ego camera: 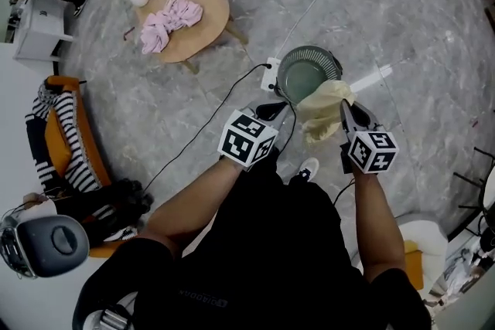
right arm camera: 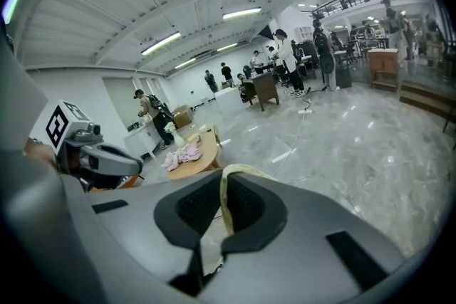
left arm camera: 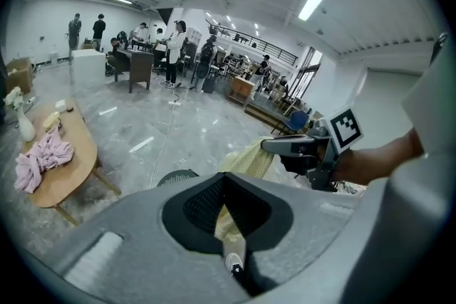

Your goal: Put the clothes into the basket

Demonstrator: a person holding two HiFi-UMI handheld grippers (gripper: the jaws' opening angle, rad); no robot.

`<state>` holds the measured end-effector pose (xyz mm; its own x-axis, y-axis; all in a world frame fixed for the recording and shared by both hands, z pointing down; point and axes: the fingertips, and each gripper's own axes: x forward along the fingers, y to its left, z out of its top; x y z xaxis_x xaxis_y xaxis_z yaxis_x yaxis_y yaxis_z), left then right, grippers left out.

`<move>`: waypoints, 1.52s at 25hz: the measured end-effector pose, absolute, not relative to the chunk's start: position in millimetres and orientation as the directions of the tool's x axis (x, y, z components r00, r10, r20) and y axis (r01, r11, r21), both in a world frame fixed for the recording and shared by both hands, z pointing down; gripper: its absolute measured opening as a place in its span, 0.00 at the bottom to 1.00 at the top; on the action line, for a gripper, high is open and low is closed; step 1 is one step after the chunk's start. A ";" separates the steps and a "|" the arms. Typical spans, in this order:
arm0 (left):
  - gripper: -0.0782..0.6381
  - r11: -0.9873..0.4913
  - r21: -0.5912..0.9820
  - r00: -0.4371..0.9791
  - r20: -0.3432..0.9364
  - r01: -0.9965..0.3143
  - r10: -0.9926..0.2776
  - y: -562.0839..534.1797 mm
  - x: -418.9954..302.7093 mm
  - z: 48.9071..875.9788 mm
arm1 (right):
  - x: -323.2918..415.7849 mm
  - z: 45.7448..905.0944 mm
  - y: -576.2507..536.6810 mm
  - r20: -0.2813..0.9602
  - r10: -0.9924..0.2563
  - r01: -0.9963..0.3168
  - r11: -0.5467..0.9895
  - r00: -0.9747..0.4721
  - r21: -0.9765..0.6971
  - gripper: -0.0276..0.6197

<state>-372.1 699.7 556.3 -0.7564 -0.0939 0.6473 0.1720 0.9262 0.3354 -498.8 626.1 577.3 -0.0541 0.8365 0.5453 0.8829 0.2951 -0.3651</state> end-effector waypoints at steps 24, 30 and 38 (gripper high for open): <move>0.11 0.918 0.363 -0.649 0.740 0.160 -0.179 749.9 -344.0 631.2 | -499.4 858.1 678.7 0.830 0.557 0.807 0.501 -0.026 -0.311 0.08; 0.11 0.913 0.374 -0.634 0.749 0.165 -0.192 737.8 -344.1 644.7 | -445.9 890.6 603.2 0.878 0.476 0.780 0.535 0.040 -0.325 0.08; 0.11 0.913 0.378 -0.633 0.747 0.152 -0.204 709.3 -354.3 648.0 | -389.5 915.9 537.2 0.908 0.386 0.784 0.508 0.164 -0.357 0.08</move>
<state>-354.3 709.3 648.0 -0.6327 -0.2041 0.7470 0.1523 0.9130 0.3785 -389.5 537.2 915.9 0.1638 0.3863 0.9077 0.7839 0.5076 -0.3575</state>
